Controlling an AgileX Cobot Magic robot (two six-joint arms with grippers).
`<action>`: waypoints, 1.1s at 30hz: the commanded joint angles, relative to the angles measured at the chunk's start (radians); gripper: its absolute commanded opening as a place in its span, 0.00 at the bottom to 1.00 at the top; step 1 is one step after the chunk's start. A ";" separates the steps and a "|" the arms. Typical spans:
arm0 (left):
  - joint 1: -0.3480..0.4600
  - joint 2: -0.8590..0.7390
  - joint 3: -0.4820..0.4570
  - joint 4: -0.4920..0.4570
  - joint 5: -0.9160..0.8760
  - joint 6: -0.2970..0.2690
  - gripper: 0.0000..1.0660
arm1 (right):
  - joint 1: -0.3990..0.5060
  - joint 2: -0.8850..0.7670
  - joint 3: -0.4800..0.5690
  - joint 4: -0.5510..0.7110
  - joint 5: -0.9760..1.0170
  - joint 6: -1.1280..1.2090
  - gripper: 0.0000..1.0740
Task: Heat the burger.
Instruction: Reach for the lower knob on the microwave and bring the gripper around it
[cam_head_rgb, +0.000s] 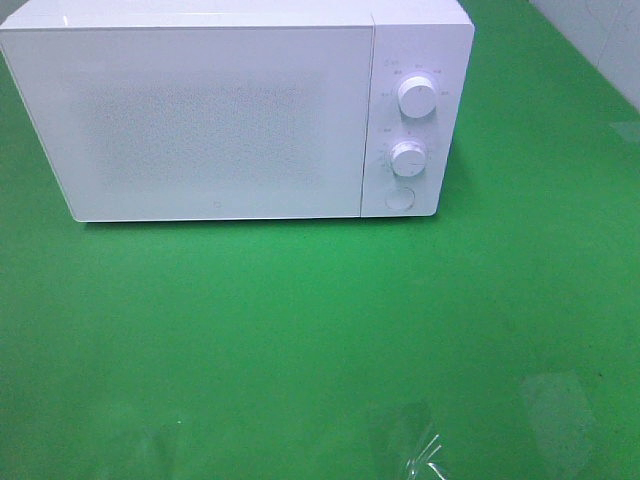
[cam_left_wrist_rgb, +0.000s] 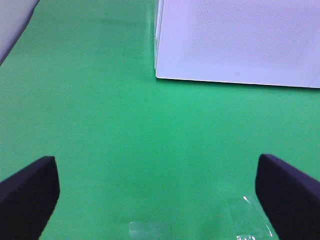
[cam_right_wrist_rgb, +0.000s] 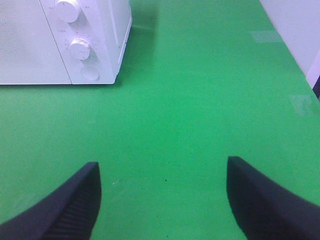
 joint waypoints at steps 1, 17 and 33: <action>0.002 -0.021 0.002 -0.003 -0.009 0.001 0.94 | -0.005 -0.027 0.002 0.001 -0.011 -0.005 0.66; 0.002 -0.017 0.002 -0.003 -0.009 0.001 0.94 | -0.005 -0.027 0.002 0.001 -0.011 -0.005 0.66; 0.002 -0.017 0.002 -0.003 -0.009 0.001 0.94 | -0.002 -0.027 0.002 -0.002 -0.011 0.002 0.66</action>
